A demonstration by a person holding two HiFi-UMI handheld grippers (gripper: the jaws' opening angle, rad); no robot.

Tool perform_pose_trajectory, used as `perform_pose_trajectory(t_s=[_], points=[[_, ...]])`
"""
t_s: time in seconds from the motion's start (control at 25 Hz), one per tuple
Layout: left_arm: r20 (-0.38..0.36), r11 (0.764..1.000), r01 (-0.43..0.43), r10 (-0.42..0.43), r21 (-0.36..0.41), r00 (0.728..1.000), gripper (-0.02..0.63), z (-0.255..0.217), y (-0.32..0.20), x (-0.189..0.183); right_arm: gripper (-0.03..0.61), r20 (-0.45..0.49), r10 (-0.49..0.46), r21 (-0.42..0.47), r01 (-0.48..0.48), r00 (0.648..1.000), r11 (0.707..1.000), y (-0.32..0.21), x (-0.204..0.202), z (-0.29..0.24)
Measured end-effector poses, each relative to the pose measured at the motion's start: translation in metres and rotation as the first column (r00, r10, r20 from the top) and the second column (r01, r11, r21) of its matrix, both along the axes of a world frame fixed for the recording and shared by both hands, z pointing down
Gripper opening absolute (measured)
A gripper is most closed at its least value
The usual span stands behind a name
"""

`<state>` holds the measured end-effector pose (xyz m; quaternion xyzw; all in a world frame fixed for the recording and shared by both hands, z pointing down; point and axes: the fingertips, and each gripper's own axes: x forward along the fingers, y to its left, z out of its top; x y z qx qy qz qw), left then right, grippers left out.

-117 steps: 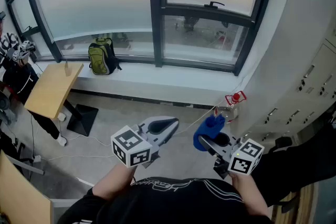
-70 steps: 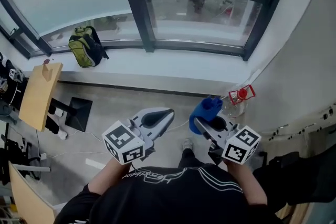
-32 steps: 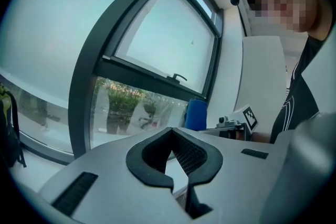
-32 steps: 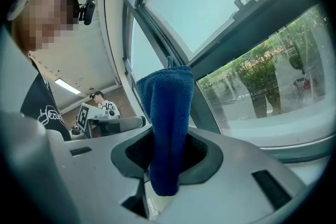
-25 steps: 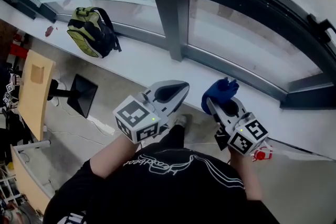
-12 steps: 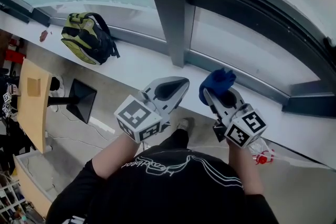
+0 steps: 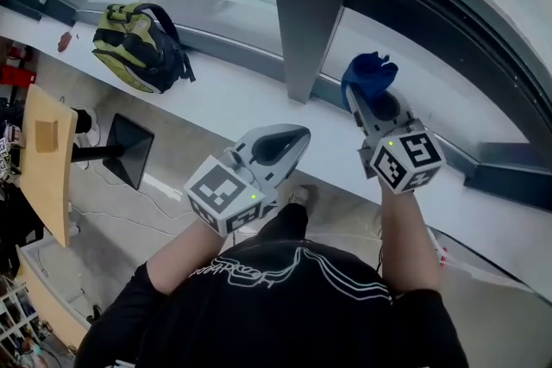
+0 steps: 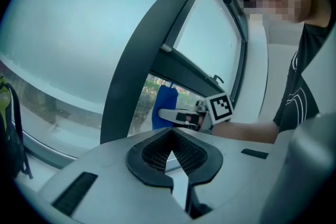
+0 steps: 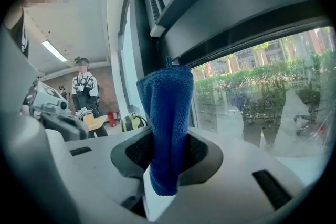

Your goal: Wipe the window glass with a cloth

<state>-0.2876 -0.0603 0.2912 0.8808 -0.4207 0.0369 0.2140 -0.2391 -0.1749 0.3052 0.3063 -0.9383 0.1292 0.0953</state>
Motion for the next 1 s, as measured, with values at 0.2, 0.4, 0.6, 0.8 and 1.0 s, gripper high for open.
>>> perform_pose_trajectory(t_s=[0.2, 0.4, 0.6, 0.8, 1.0], points=[[-0.019, 0.999, 0.015, -0.015, -0.038, 1.000, 0.005, 0.015, -0.001, -0.016, 0.092, -0.007, 0.062, 0.007, -0.062, 0.998, 0.998, -0.050, -0.017, 0.002], [-0.041, 0.998, 0.019, -0.022, -0.056, 0.999, 0.005, 0.026, -0.004, -0.026, 0.092, 0.027, 0.116, 0.023, -0.117, 0.993, 0.993, -0.077, -0.027, -0.001], [-0.070, 0.997, 0.008, -0.013, -0.076, 0.997, 0.005, 0.036, -0.007, -0.025, 0.094, 0.058, 0.140, 0.016, -0.141, 0.988, 0.990, -0.090, -0.032, 0.000], [-0.081, 0.996, -0.001, -0.006, -0.088, 0.997, 0.005, 0.044, -0.008, -0.022, 0.093, 0.051, 0.142, 0.052, -0.144, 0.989, 0.988, -0.096, -0.038, -0.002], [-0.090, 0.997, 0.002, -0.009, -0.077, 0.996, 0.005, 0.046, -0.013, -0.019, 0.094, 0.043, 0.144, 0.085, -0.147, 0.989, 0.985, -0.101, -0.033, -0.003]])
